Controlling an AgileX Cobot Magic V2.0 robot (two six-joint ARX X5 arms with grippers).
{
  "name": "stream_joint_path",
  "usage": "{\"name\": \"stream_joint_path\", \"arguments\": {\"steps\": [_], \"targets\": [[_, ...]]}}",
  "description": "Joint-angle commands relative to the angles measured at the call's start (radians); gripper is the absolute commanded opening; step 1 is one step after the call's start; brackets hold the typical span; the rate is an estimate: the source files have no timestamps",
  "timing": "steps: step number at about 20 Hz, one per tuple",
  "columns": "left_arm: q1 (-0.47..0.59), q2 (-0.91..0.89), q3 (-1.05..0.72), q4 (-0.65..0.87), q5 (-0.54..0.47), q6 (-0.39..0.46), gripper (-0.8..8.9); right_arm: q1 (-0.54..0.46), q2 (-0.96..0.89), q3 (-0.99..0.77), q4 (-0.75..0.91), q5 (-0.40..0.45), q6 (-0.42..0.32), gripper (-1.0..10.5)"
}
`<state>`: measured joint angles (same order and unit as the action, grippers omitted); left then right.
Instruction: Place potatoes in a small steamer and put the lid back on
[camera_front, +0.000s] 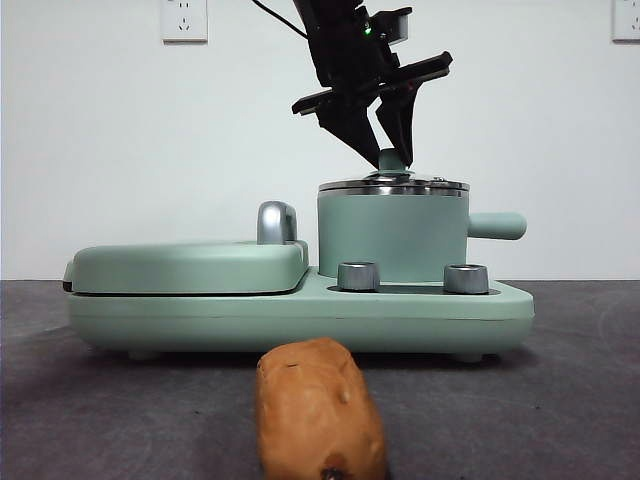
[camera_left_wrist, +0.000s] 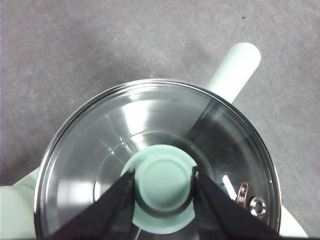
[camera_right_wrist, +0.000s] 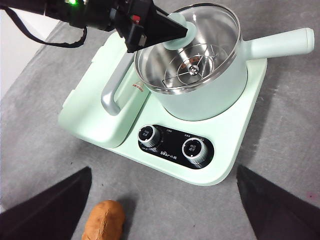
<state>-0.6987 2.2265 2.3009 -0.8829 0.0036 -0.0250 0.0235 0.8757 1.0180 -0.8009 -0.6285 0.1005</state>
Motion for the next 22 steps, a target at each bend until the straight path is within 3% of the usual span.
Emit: {"name": "stream_joint_path", "arguments": {"steps": [1,5,8,11,13,17,20,22], "targets": [[-0.010,0.031,0.030,-0.008,0.003,0.011,0.05,0.002,0.006,0.016,0.007,-0.003,-0.007,4.6],[-0.002,0.015,0.098,-0.056,0.003,0.005,0.05,0.002,0.007,0.016,0.005,0.016,-0.010,4.6],[0.006,-0.019,0.192,-0.093,0.003,-0.010,0.05,0.006,0.007,0.018,0.002,0.065,-0.007,4.6],[0.019,-0.051,0.317,-0.211,0.002,-0.010,0.05,0.073,0.014,0.075,-0.058,0.159,0.004,4.6],[0.037,-0.058,0.403,-0.298,0.002,-0.010,0.05,0.166,0.040,0.137,-0.095,0.212,0.046,4.6],[0.091,-0.066,0.533,-0.417,-0.008,-0.014,0.05,0.425,0.145,0.223,-0.151,0.328,0.201,4.6],[0.153,-0.099,0.543,-0.441,-0.008,-0.017,0.06,0.653,0.259,0.252,-0.137,0.467,0.285,4.6],[0.190,-0.118,0.543,-0.450,-0.008,-0.017,0.05,0.757,0.336,0.258,-0.113,0.518,0.323,4.6]]}}
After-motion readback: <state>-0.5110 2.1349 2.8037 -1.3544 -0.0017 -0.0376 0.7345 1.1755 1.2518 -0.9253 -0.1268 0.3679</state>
